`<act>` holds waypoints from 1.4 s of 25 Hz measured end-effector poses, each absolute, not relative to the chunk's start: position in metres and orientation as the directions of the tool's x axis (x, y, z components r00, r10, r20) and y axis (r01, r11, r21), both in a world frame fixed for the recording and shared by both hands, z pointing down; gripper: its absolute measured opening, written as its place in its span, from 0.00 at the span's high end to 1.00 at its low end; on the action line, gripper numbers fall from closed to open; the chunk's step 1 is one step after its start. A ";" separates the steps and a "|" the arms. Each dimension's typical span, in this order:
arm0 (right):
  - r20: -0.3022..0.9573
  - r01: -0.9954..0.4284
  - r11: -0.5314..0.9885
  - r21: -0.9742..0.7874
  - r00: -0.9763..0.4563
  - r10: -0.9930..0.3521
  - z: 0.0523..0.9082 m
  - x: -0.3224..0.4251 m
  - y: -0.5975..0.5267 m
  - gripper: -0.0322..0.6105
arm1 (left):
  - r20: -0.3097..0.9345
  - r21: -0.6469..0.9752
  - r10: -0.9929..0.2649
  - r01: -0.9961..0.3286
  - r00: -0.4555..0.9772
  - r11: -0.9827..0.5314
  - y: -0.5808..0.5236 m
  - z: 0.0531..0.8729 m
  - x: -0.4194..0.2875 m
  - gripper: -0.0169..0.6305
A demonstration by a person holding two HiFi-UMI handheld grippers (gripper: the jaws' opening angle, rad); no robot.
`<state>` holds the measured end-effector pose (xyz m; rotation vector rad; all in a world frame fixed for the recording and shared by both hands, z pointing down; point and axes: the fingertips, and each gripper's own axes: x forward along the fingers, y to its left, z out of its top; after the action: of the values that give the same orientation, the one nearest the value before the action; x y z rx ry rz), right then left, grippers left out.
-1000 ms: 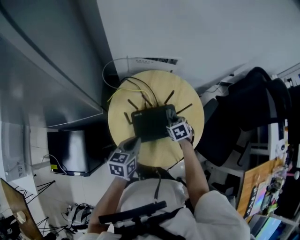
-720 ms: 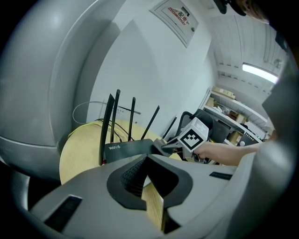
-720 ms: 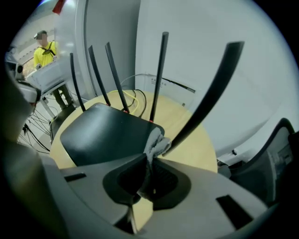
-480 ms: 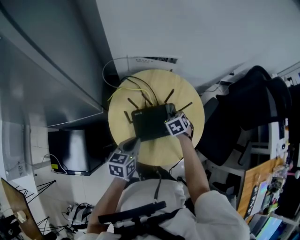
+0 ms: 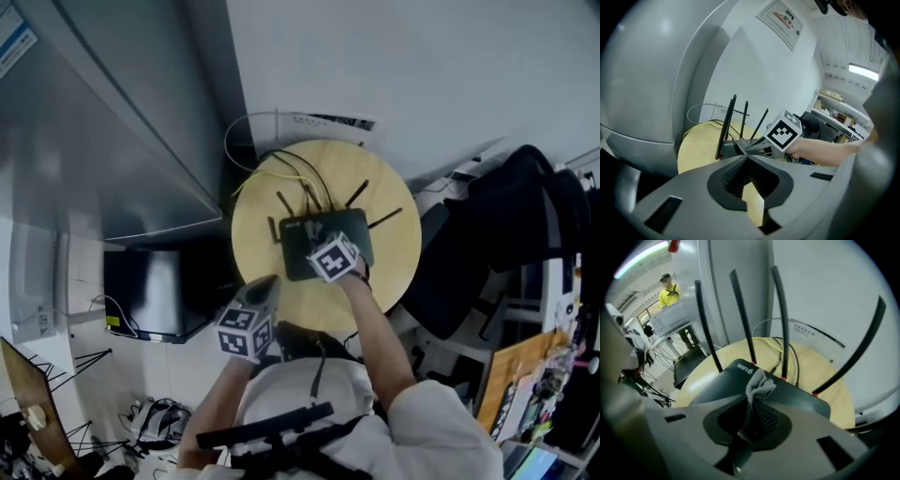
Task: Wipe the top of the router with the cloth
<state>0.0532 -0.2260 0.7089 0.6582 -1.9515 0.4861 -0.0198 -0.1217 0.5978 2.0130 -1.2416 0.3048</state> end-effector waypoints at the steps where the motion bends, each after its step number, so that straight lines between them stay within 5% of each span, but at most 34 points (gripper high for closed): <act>1: 0.896 -0.624 0.778 -0.068 -0.381 -0.228 0.709 0.045 -0.218 0.90 | 0.543 0.464 -0.675 -0.848 0.500 -0.254 -0.120 0.597 -0.023 0.99; 16: 0.846 -0.575 0.805 -0.143 -0.493 -0.201 0.690 -0.035 -0.151 0.89 | 0.547 0.456 -0.695 -0.863 0.466 -0.219 -0.071 0.589 -0.063 0.99; 35: 0.897 -0.790 0.612 0.020 -0.255 -0.360 0.711 0.134 -0.201 0.89 | 0.533 0.469 -0.648 -0.828 0.544 -0.309 -0.086 0.592 -0.022 0.99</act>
<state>0.1340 -0.2014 0.7114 0.9238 -1.8545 0.5491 -0.0216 -0.0863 0.5920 2.0572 -1.1868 0.3173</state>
